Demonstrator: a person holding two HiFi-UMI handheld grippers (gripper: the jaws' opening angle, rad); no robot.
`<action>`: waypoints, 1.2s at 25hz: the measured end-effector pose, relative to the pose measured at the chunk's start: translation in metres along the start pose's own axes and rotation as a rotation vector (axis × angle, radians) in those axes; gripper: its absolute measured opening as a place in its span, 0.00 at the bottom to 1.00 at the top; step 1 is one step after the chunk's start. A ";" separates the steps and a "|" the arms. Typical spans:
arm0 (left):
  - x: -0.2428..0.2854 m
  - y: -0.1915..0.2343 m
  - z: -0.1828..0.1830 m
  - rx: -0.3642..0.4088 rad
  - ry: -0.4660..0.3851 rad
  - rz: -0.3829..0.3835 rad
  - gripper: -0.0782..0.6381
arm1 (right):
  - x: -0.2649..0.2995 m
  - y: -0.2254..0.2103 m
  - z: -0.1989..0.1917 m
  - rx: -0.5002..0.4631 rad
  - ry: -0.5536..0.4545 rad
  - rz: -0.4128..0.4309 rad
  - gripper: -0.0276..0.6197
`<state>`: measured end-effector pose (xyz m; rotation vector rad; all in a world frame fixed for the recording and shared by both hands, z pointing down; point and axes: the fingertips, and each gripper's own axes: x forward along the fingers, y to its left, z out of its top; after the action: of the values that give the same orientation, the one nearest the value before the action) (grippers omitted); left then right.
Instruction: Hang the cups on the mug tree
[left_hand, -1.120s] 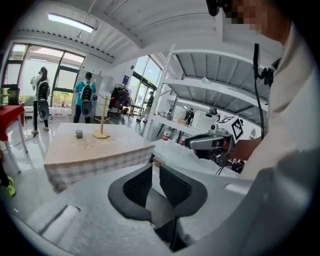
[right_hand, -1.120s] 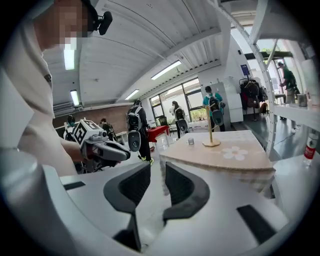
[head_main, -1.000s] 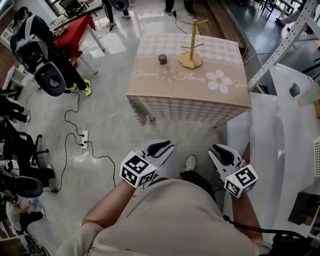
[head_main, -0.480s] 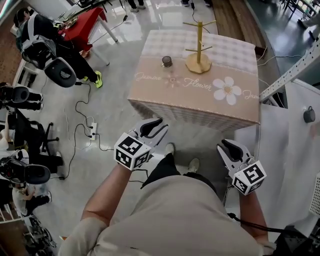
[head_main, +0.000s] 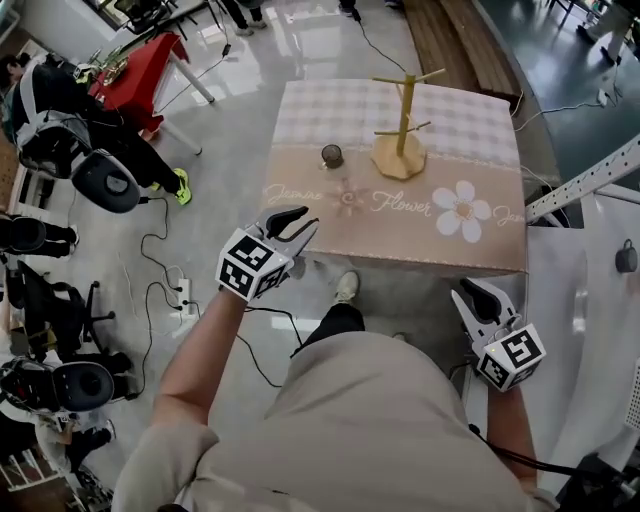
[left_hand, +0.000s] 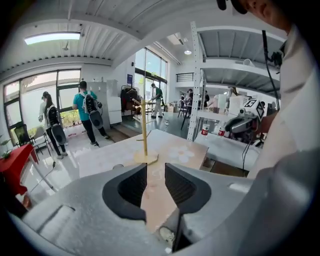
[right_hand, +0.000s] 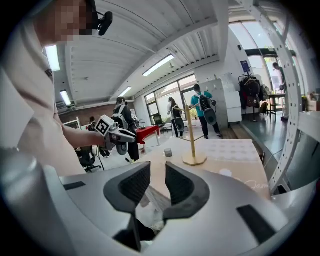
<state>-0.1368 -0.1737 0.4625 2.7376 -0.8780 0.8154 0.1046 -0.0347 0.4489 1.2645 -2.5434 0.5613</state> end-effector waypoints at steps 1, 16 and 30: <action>0.006 0.018 0.002 0.030 0.009 -0.014 0.24 | 0.010 -0.003 0.007 0.012 -0.005 -0.017 0.19; 0.141 0.162 -0.020 0.698 0.306 -0.427 0.29 | 0.080 -0.014 0.034 0.153 -0.023 -0.242 0.19; 0.228 0.170 -0.055 1.136 0.512 -0.696 0.36 | 0.089 -0.024 0.027 0.253 0.012 -0.377 0.19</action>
<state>-0.1043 -0.4083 0.6293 2.8926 0.8750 2.0874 0.0695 -0.1226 0.4638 1.7659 -2.1900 0.8134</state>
